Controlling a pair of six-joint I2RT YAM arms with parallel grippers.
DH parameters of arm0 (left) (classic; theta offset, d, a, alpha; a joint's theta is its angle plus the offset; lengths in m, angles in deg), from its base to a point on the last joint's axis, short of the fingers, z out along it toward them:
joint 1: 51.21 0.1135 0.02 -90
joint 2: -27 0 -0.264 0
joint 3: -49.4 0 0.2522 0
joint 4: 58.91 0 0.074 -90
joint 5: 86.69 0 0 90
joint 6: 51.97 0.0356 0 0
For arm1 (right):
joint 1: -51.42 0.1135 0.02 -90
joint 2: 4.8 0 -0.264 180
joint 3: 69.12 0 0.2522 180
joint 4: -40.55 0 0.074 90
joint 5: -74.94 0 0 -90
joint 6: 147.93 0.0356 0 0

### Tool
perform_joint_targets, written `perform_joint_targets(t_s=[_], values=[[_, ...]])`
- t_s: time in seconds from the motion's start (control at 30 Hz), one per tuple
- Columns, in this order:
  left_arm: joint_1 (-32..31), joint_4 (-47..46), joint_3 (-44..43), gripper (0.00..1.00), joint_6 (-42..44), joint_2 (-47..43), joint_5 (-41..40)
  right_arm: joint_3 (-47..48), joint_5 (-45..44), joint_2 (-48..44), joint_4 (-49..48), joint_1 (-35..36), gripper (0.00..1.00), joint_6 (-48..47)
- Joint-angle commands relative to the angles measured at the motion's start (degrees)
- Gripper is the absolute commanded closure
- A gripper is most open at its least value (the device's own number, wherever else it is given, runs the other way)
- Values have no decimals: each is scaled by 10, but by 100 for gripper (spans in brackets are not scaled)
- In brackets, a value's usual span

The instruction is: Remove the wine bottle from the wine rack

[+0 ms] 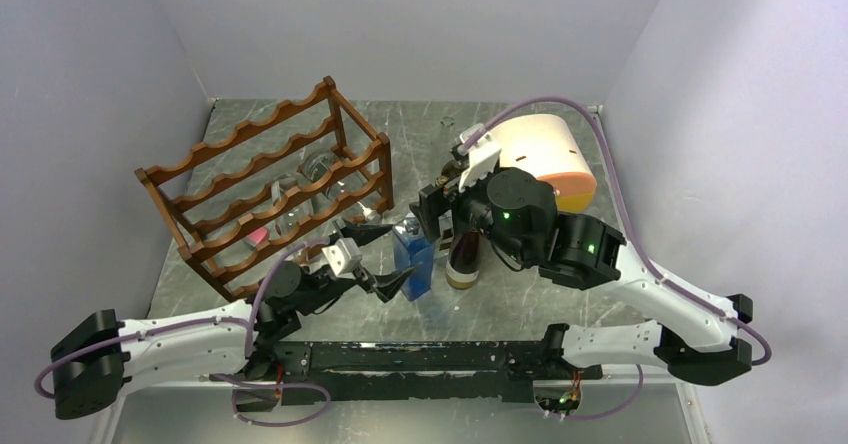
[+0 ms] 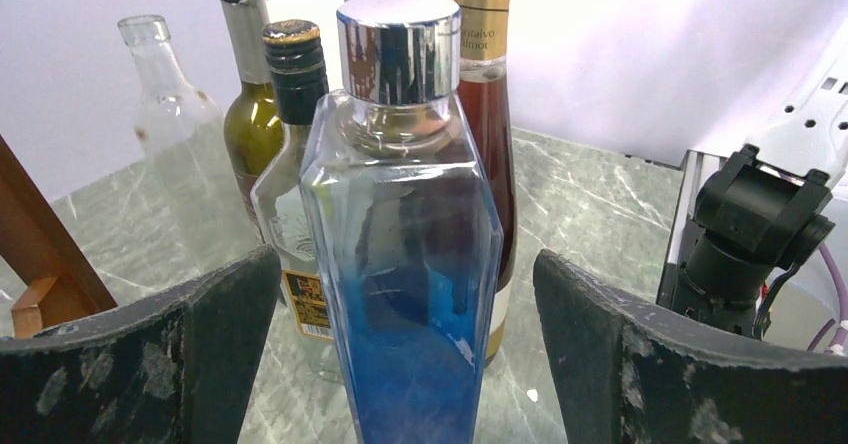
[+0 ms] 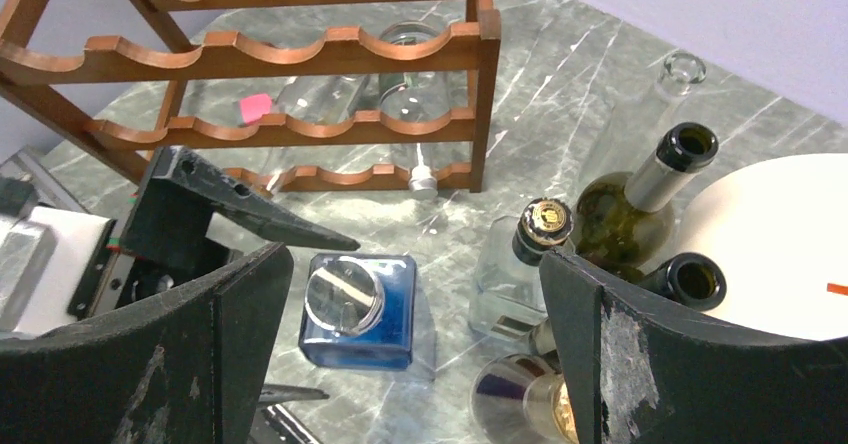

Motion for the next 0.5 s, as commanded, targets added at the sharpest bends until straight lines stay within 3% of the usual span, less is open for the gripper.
perform_joint_targets(t_s=[0.0, 0.17, 0.47], values=[[5, 26, -13, 0, 21, -38, 26, 38, -28, 17, -29, 0, 0, -40], [13, 111, -42, 1, 44, -113, 50, 96, -25, 78, -29, -28, 0, -74], [33, 309, -195, 2, 93, -144, 68, 171, 146, 154, -42, -228, 0, -85]])
